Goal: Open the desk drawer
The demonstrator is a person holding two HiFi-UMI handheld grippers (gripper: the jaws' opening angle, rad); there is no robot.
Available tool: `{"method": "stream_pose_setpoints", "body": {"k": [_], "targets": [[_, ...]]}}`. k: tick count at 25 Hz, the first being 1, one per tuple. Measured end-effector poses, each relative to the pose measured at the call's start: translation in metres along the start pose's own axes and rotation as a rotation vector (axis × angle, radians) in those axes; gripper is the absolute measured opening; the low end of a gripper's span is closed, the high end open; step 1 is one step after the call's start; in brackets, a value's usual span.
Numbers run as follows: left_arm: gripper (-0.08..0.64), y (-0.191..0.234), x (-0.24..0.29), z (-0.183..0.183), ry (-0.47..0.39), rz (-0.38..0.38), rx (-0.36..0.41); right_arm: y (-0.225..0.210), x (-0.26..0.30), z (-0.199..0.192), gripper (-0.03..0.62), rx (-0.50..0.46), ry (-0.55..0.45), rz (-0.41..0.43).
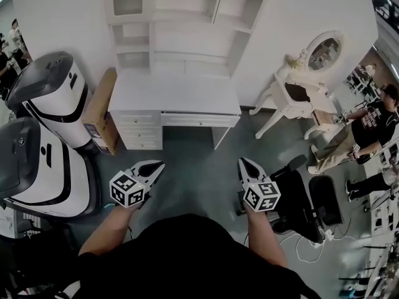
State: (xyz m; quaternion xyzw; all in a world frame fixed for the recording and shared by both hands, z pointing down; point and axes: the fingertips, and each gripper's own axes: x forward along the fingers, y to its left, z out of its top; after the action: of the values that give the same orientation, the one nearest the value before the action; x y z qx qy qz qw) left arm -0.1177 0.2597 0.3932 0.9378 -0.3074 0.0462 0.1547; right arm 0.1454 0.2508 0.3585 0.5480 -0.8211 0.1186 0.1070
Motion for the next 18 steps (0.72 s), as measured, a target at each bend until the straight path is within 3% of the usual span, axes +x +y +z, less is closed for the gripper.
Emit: {"method": "stream_pose_setpoints", "body": {"k": [7,18], "targets": [[0.009,0.001,-0.001,-0.012,-0.01,-0.023,-0.044,0.002,0.006,-0.007,0.002,0.068,0.035,0.028],[0.009,0.02,-0.001,-0.008,-0.009,0.021,-0.03,-0.007,0.04,-0.013,0.002,0.095,0.051,0.077]]}}
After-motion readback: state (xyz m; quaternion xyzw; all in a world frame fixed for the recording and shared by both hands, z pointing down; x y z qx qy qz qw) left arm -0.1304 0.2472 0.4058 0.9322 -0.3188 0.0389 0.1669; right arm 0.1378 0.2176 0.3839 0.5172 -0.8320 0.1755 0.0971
